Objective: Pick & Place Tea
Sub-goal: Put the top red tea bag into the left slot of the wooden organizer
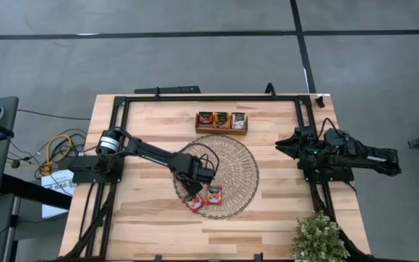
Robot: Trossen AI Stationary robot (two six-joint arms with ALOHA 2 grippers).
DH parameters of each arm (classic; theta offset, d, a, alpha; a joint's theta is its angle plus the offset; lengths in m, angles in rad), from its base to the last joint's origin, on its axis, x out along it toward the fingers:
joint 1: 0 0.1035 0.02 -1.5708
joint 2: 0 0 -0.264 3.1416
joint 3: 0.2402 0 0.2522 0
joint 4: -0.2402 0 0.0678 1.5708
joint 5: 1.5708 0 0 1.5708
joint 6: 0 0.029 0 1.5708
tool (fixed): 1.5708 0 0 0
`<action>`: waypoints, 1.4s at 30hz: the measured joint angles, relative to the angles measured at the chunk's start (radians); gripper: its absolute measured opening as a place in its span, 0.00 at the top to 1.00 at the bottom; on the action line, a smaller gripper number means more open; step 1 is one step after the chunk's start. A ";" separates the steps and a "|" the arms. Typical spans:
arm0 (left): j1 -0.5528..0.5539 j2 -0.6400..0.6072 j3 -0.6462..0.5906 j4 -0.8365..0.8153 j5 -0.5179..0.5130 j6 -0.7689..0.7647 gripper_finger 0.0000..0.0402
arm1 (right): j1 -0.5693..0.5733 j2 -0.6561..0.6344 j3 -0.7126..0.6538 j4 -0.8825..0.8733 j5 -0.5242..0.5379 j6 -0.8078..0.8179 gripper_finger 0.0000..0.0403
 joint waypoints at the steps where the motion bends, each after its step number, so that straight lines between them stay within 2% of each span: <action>1: 0.003 0.000 -0.006 0.019 0.006 0.005 0.55 | 0.000 0.000 0.000 0.000 0.000 0.000 0.75; 8: 0.022 -0.011 -0.068 0.124 0.063 0.020 0.55 | 0.000 0.000 0.000 0.000 0.000 0.000 0.75; 14: 0.028 -0.011 -0.095 0.147 0.100 0.020 0.56 | 0.000 0.000 0.000 0.000 0.000 0.000 0.74; 22: 0.027 -0.004 -0.082 0.145 0.101 0.020 0.73 | 0.000 0.000 0.000 0.000 0.000 0.000 0.74; 30: 0.025 0.004 -0.024 0.062 0.089 0.019 0.89 | 0.000 0.000 0.000 0.000 0.000 0.000 0.74; 42: 0.026 0.006 0.118 -0.133 0.050 0.019 0.95 | 0.000 0.000 0.000 0.000 0.000 0.000 0.74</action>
